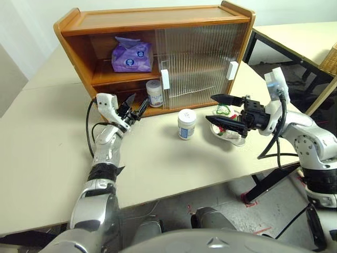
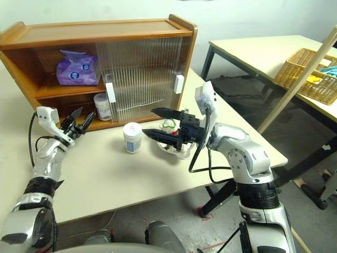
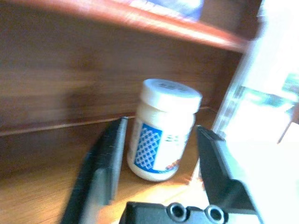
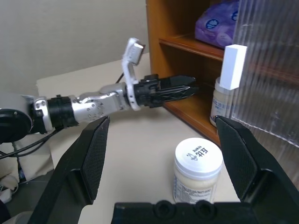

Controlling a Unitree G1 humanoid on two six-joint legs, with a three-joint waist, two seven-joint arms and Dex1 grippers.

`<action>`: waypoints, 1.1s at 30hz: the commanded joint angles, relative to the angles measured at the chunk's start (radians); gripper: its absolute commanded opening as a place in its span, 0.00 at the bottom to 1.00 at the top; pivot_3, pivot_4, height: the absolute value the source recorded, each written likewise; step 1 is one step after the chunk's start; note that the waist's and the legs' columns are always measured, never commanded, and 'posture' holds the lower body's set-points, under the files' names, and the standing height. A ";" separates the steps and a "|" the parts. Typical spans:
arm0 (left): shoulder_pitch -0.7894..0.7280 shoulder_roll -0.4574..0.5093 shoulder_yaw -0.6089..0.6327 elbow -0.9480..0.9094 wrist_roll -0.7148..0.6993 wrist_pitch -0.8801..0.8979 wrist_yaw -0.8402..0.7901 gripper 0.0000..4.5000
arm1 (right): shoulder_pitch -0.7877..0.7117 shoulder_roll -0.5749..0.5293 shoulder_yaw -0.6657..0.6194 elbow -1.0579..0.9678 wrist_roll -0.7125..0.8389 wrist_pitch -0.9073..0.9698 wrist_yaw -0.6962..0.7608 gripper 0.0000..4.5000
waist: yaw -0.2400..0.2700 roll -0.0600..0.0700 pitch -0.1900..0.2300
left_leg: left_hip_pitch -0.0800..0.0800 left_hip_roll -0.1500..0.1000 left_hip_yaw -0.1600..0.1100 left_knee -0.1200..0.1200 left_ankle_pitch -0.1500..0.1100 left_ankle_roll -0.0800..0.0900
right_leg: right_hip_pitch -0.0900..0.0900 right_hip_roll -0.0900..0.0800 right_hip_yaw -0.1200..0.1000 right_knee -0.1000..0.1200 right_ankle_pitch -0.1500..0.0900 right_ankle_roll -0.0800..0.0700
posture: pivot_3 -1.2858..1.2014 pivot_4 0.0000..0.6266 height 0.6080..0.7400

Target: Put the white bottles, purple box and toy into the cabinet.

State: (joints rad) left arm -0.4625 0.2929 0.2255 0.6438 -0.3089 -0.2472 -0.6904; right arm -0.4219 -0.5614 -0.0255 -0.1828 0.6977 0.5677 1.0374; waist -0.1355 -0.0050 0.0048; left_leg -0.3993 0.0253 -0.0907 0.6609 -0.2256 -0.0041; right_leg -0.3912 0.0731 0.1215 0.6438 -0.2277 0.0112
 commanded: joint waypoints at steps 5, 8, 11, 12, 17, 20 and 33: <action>0.119 0.085 -0.125 -0.211 -0.070 0.174 -0.322 0.99 | -0.023 0.001 0.009 0.009 -0.011 -0.005 0.008 1.00 | 0.013 0.000 0.000 | 0.000 0.000 -0.002 0.000 -0.001 -0.001 | -0.001 0.000 0.000 0.000 0.000 -0.001 | 0.46 0.00 1.00; 0.145 0.120 -0.185 -0.237 -0.064 0.189 -0.440 0.99 | -0.028 -0.001 0.010 0.017 -0.013 -0.007 0.014 1.00 | 0.021 0.000 0.000 | 0.000 0.001 -0.004 -0.001 -0.001 -0.002 | -0.002 -0.002 0.001 0.000 0.000 -0.002 | 0.46 0.00 1.00; 0.153 0.144 -0.229 -0.218 -0.036 0.167 -0.504 0.99 | -0.032 -0.001 0.007 0.022 -0.016 -0.009 0.015 1.00 | 0.024 0.001 -0.001 | -0.001 0.002 -0.008 -0.001 -0.003 -0.006 | -0.003 -0.003 0.002 0.000 0.000 -0.004 | 0.46 0.00 1.00; 0.150 0.144 -0.235 -0.207 -0.033 0.161 -0.511 0.99 | -0.033 -0.001 0.005 0.022 -0.016 -0.009 0.014 1.00 | 0.025 0.001 -0.001 | -0.001 0.003 -0.011 -0.001 -0.004 -0.007 | -0.004 -0.003 0.004 0.000 0.000 -0.005 | 0.46 0.00 1.00; 0.129 0.125 -0.260 -0.155 -0.005 0.125 -0.526 0.99 | -0.026 -0.003 0.004 0.014 -0.014 -0.007 0.011 1.00 | 0.027 0.001 -0.001 | -0.004 0.013 -0.015 -0.001 -0.005 -0.009 | -0.007 -0.004 0.006 0.000 0.000 -0.008 | 0.46 0.00 1.00; 0.098 0.097 -0.264 -0.097 0.020 0.078 -0.503 0.99 | -0.026 -0.003 0.002 0.014 -0.014 -0.006 0.008 1.00 | 0.028 0.001 -0.001 | -0.004 0.015 -0.015 -0.002 -0.006 -0.009 | -0.008 -0.002 0.005 0.000 0.000 -0.009 | 0.45 0.00 1.00; -0.014 -0.003 -0.277 0.101 0.081 -0.023 -0.453 0.99 | -0.026 -0.007 -0.004 0.008 -0.012 -0.004 -0.004 1.00 | 0.026 0.001 -0.001 | -0.003 0.014 -0.008 -0.001 -0.005 -0.007 | -0.005 0.001 0.003 0.000 0.000 -0.007 | 0.45 0.00 1.00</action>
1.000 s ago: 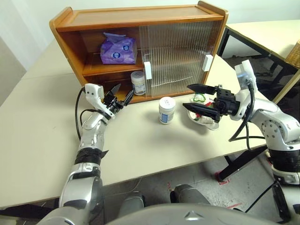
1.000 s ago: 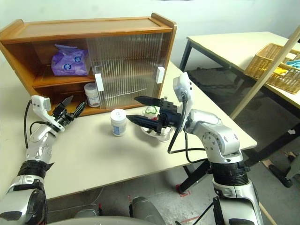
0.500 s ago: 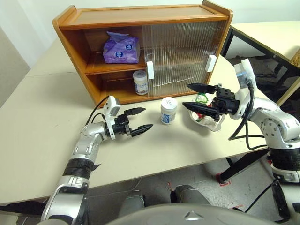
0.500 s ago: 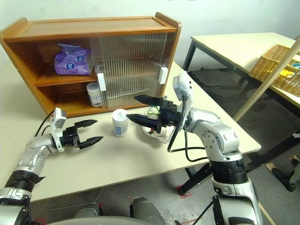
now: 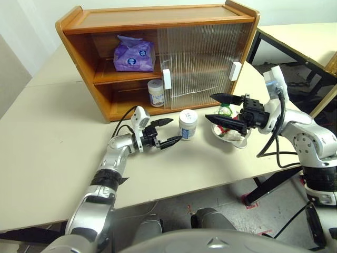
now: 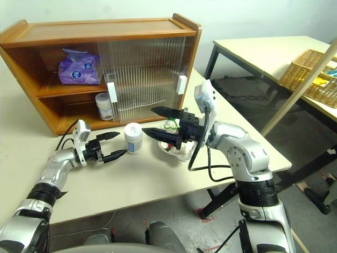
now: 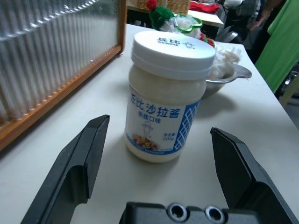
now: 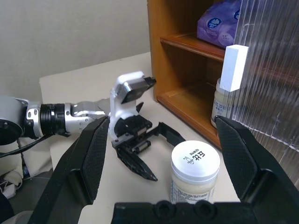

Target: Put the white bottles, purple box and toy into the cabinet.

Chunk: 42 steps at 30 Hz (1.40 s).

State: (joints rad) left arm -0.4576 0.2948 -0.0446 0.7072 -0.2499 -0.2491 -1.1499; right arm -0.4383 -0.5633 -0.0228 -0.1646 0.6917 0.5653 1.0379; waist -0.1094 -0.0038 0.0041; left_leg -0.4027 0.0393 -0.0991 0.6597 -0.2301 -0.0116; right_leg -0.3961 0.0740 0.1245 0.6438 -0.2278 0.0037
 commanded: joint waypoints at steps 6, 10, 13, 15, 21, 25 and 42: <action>-0.055 -0.024 -0.005 0.117 0.045 -0.060 0.027 0.99 | 0.000 -0.005 -0.009 -0.020 -0.004 -0.001 -0.010 1.00 | -0.003 0.000 0.000 | 0.001 -0.001 0.000 0.000 0.001 0.001 | 0.001 0.001 0.000 0.000 0.000 0.001 | 0.44 0.00 1.00; -0.091 -0.047 -0.012 0.181 0.067 -0.081 0.051 0.99 | 0.005 -0.005 -0.010 -0.023 -0.003 -0.003 -0.014 1.00 | -0.003 0.000 0.000 | 0.001 -0.001 0.001 0.001 0.001 0.001 | 0.002 0.001 0.000 0.000 0.000 0.002 | 0.44 0.00 1.00; -0.113 -0.063 -0.015 0.217 0.082 -0.093 0.060 0.99 | 0.006 -0.004 -0.011 -0.027 -0.002 -0.001 -0.018 1.00 | -0.005 0.000 0.000 | 0.001 -0.001 0.001 0.001 0.001 0.001 | 0.003 0.001 0.000 -0.001 0.000 0.003 | 0.44 0.00 1.00; -0.125 -0.073 -0.017 0.238 0.092 -0.103 0.064 0.99 | 0.007 -0.005 -0.012 -0.029 -0.001 0.000 -0.020 1.00 | -0.007 0.000 0.000 | 0.001 -0.002 0.001 0.001 0.001 0.001 | 0.003 0.001 -0.001 -0.001 0.000 0.003 | 0.44 0.00 1.00; -0.146 -0.087 -0.013 0.274 0.106 -0.117 0.067 0.99 | 0.010 -0.007 -0.014 -0.038 0.003 0.004 -0.027 1.00 | -0.013 0.000 0.000 | 0.001 -0.003 0.004 0.001 0.001 0.001 | 0.003 0.002 -0.004 -0.002 0.001 0.007 | 0.44 0.00 1.00; -0.147 -0.079 -0.006 0.286 0.105 -0.115 0.063 0.91 | 0.010 -0.006 -0.015 -0.042 0.004 0.006 -0.033 1.00 | -0.020 0.000 0.000 | 0.001 -0.004 0.005 0.001 0.001 0.002 | 0.005 0.001 -0.003 -0.007 0.003 0.011 | 0.44 0.00 1.00; -0.038 -0.005 0.107 0.057 0.018 -0.010 0.182 0.67 | 0.000 0.005 -0.003 -0.030 0.000 -0.004 -0.029 1.00 | -0.032 0.000 0.000 | 0.000 -0.007 0.004 0.001 0.001 0.003 | 0.004 -0.001 -0.002 -0.008 0.004 0.012 | 0.44 0.00 1.00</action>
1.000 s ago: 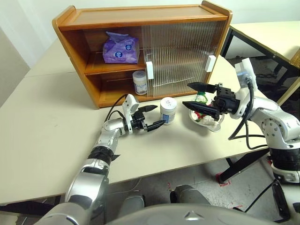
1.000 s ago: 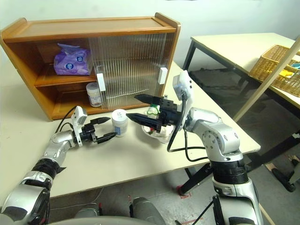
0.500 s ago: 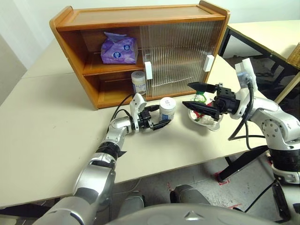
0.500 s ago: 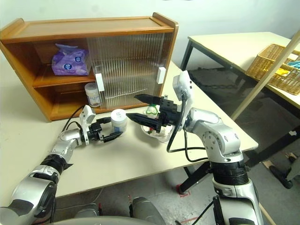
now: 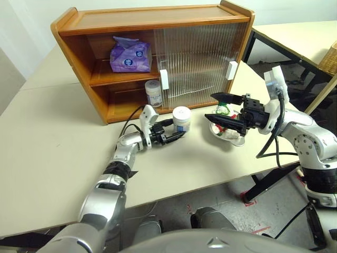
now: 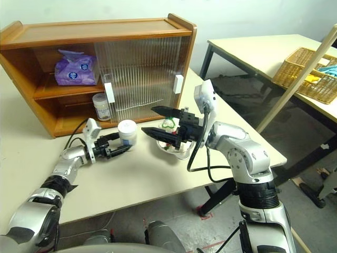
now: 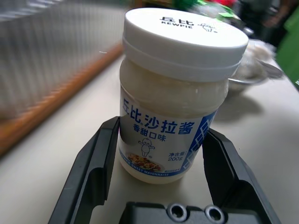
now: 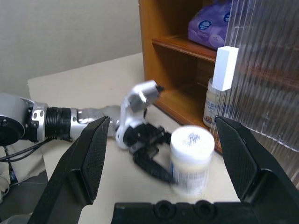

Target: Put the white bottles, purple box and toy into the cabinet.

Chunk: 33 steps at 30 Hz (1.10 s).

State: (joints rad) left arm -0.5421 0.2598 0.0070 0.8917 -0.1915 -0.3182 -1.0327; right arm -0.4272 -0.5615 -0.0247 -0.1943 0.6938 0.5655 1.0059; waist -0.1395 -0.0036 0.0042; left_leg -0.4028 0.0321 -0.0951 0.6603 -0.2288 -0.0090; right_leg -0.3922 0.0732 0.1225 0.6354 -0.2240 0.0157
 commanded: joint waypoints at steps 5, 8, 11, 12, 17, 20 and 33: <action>0.192 0.101 0.125 -0.377 -0.085 0.194 0.163 0.67 | -0.005 0.008 0.004 0.009 -0.006 -0.014 0.015 1.00 | -0.003 0.000 0.000 | -0.001 -0.001 0.002 -0.002 0.000 0.000 | -0.001 0.002 -0.001 -0.002 -0.001 -0.001 | 0.45 0.00 1.00; 0.213 0.115 0.152 -0.422 -0.096 0.241 0.217 0.67 | -0.009 0.014 0.008 0.016 -0.011 -0.018 0.019 1.00 | 0.008 0.000 0.000 | -0.001 -0.001 0.002 -0.001 0.000 0.000 | -0.001 0.001 -0.001 -0.002 -0.001 -0.001 | 0.45 0.00 1.00; 0.192 0.115 0.189 -0.408 -0.104 0.268 0.296 0.67 | -0.015 0.019 0.013 0.024 -0.014 -0.020 0.028 1.00 | 0.018 0.000 0.000 | 0.000 -0.001 0.002 0.000 0.000 0.000 | 0.000 0.000 0.000 -0.002 0.000 -0.002 | 0.46 0.00 1.00; 0.185 0.114 0.196 -0.404 -0.104 0.273 0.315 0.67 | -0.017 0.020 0.013 0.026 -0.015 -0.021 0.030 1.00 | 0.019 0.000 0.000 | 0.000 -0.001 0.002 0.000 0.000 0.000 | -0.001 0.000 0.000 -0.002 0.000 -0.003 | 0.46 0.00 1.00; 0.138 0.101 0.222 -0.372 -0.102 0.283 0.407 0.67 | -0.020 0.019 0.012 0.031 -0.017 -0.021 0.035 1.00 | 0.028 0.000 0.000 | 0.000 -0.001 0.000 0.000 0.000 0.000 | -0.001 -0.001 0.001 -0.001 0.002 -0.006 | 0.46 0.00 1.00; 0.112 0.096 0.229 -0.342 -0.093 0.280 0.447 0.67 | -0.017 0.015 0.009 0.028 -0.017 -0.021 0.037 1.00 | 0.030 0.000 0.000 | 0.000 0.000 0.000 -0.001 0.000 0.000 | -0.001 -0.001 0.001 -0.001 0.002 -0.006 | 0.45 0.00 1.00; 0.004 0.095 0.229 -0.152 -0.056 0.243 0.558 0.67 | -0.011 0.010 0.001 0.018 -0.013 -0.017 0.026 1.00 | 0.029 0.000 0.000 | 0.000 -0.001 0.001 0.000 0.000 0.001 | -0.001 -0.001 0.001 -0.001 0.003 -0.005 | 0.45 0.00 1.00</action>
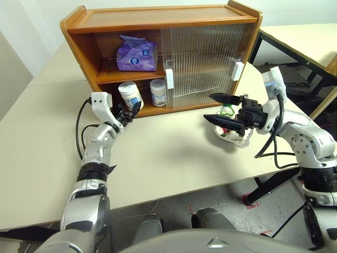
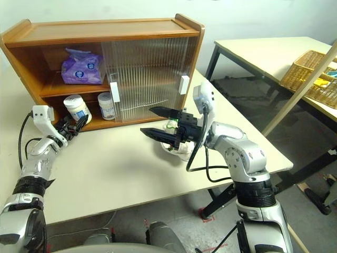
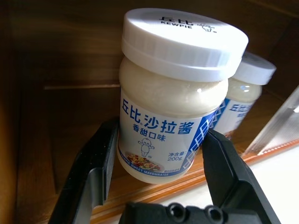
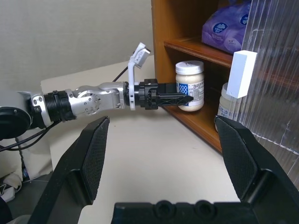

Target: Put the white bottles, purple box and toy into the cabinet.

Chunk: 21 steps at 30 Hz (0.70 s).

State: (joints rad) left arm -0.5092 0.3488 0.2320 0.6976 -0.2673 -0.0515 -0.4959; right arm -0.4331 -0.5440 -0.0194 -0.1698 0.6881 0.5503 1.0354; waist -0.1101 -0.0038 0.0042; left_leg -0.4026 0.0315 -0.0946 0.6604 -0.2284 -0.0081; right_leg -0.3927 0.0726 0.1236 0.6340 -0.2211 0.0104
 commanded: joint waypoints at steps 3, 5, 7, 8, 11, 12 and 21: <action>-0.066 0.009 -0.002 0.119 0.052 -0.049 0.083 0.67 | -0.002 -0.008 -0.004 -0.008 -0.007 -0.001 -0.003 1.00 | 0.000 0.000 0.000 | 0.000 0.000 0.000 0.000 0.000 0.000 | 0.000 0.000 0.000 0.000 0.000 0.000 | 0.45 0.00 1.00; -0.108 0.004 -0.013 0.192 0.091 -0.055 0.150 0.67 | -0.003 -0.007 -0.002 -0.008 -0.007 0.000 -0.003 1.00 | 0.002 0.000 0.000 | 0.000 0.000 0.000 0.001 0.001 0.001 | 0.001 0.000 -0.001 0.000 0.000 0.001 | 0.45 0.00 1.00; -0.143 -0.006 -0.016 0.245 0.108 -0.069 0.193 0.67 | -0.005 -0.007 -0.002 -0.007 -0.007 0.001 -0.004 1.00 | 0.001 0.000 0.000 | 0.001 -0.001 0.000 0.001 0.002 0.003 | 0.001 0.000 0.000 0.000 0.001 0.002 | 0.45 0.00 1.00; -0.156 -0.009 -0.017 0.265 0.113 -0.076 0.202 0.67 | -0.006 -0.007 -0.002 -0.007 -0.007 0.001 -0.004 1.00 | 0.001 0.000 0.000 | 0.001 -0.001 0.000 0.001 0.002 0.004 | 0.002 0.000 0.000 0.000 0.001 0.002 | 0.45 0.00 1.00; -0.193 -0.018 -0.017 0.322 0.124 -0.093 0.227 0.67 | -0.005 -0.008 -0.002 -0.009 -0.006 0.003 -0.006 1.00 | 0.001 0.000 0.000 | 0.001 -0.002 0.000 0.001 0.003 0.004 | 0.002 0.000 0.000 0.000 0.002 0.003 | 0.45 0.00 1.00; -0.205 -0.022 -0.019 0.339 0.130 -0.098 0.238 0.67 | -0.004 -0.008 -0.002 -0.010 -0.006 0.003 -0.007 1.00 | 0.001 0.000 0.000 | 0.001 -0.002 0.000 0.001 0.003 0.005 | 0.002 0.000 0.000 0.000 0.002 0.003 | 0.45 0.00 1.00; -0.289 -0.053 -0.020 0.471 0.148 -0.122 0.288 0.67 | 0.000 -0.010 -0.003 -0.019 -0.002 0.007 -0.014 1.00 | -0.002 0.000 0.000 | 0.002 -0.006 0.000 0.002 0.004 0.006 | 0.004 -0.001 0.000 0.000 0.002 0.004 | 0.44 0.00 1.00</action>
State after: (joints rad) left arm -0.7806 0.2979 0.2169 1.1412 -0.1356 -0.1644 -0.2156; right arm -0.4328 -0.5501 -0.0198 -0.1818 0.6886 0.5507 1.0253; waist -0.1120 -0.0040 0.0044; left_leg -0.4007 0.0259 -0.0942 0.6620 -0.2249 -0.0023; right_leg -0.3892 0.0719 0.1236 0.6338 -0.2193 0.0142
